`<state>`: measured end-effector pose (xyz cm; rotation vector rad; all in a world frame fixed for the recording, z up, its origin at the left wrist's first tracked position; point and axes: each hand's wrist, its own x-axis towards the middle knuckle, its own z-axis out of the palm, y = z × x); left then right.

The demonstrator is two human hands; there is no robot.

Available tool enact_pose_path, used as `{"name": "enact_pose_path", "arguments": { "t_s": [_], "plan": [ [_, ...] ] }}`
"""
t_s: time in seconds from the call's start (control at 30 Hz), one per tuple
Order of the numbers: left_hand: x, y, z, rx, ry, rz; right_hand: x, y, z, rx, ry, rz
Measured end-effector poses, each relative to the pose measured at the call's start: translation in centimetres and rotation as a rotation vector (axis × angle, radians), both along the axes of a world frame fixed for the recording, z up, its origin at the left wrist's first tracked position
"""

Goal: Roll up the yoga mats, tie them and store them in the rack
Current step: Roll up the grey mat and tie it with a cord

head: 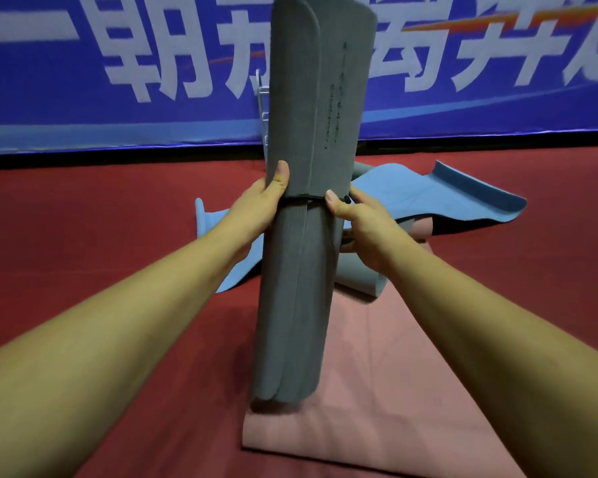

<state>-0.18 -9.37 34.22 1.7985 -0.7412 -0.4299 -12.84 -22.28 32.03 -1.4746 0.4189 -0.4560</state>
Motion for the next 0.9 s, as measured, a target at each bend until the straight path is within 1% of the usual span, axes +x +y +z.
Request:
{"name": "enact_pose_path", "arguments": {
  "t_s": [0.07,0.13,0.2,0.27,0.37,0.47,0.57,0.63,0.7,0.83,0.9],
  "plan": [
    [2.5,-1.4,-0.9,0.014,0.008,-0.024,2.3,-1.3,-1.3,0.035,-0.005,0.010],
    [4.6,-2.5,-0.8,-0.009,0.026,-0.028,4.1,-2.0,-1.2,0.080,-0.016,0.004],
    [5.6,-2.9,1.0,-0.050,0.037,-0.005,5.5,-2.1,0.5,0.111,-0.020,-0.001],
    [6.4,-2.9,4.0,-0.059,0.055,0.023,6.5,-1.7,3.6,0.158,-0.034,-0.014],
    [7.1,-1.9,10.7,-0.052,0.064,0.027,7.5,-0.1,10.7,0.204,-0.054,-0.037],
    [8.4,0.4,20.5,-0.044,0.073,-0.001,8.5,2.5,21.3,0.247,-0.075,-0.047],
    [10.3,3.7,31.2,-0.102,0.155,-0.063,9.8,5.6,32.6,0.210,-0.088,-0.036],
    [12.2,6.8,37.5,-0.119,0.249,-0.048,11.1,8.2,39.6,0.194,-0.081,-0.038],
    [13.7,9.9,43.3,-0.144,0.294,-0.054,12.3,10.8,45.7,0.157,-0.084,-0.053],
    [15.5,16.8,52.9,-0.169,0.345,-0.091,14.5,16.6,54.5,0.094,-0.088,-0.042],
    [16.9,19.8,55.7,-0.167,0.346,-0.078,16.1,19.0,57.2,0.089,-0.082,-0.013]
  ]
}}
